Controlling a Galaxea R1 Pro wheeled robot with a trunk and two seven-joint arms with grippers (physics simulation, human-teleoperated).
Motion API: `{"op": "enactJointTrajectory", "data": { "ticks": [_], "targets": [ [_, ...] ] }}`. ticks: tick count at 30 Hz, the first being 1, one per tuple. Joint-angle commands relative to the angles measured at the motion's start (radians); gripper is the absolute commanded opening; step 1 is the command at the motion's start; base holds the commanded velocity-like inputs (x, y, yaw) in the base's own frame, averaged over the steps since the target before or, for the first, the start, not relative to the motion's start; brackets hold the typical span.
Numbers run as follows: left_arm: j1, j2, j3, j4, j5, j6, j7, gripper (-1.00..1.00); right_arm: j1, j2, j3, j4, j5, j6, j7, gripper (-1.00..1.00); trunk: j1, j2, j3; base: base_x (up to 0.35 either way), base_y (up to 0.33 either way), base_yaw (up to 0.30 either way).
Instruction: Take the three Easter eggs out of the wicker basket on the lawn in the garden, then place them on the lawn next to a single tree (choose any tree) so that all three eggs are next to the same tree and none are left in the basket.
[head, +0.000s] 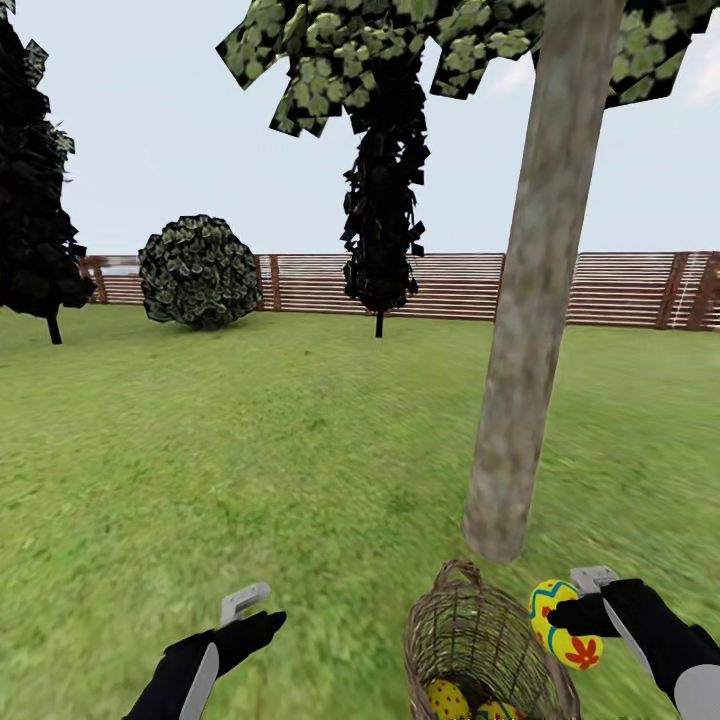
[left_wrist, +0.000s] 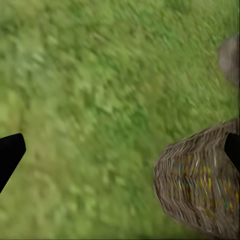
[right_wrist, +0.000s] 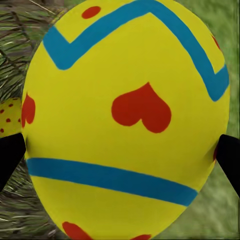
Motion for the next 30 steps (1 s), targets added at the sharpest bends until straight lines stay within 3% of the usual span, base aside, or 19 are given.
{"op": "enactJointTrajectory", "data": {
  "ticks": [1, 30],
  "targets": [
    [0.0, -0.001, 0.005, -0.001, 0.008, 0.009, -0.003, 1.0, -0.001, 0.0, 0.002, -0.001, 0.009, 0.003, 0.006, -1.0, -0.004, 0.007, 0.002, 0.0, 0.0, -0.3],
    [0.0, -0.004, 0.005, 0.001, 0.008, 0.009, -0.003, 1.0, -0.001, -0.012, -0.003, -0.001, 0.007, 0.003, 0.009, -1.0, -0.115, 0.21, 0.094, 0.0, 0.0, -0.3]
  ]
}}
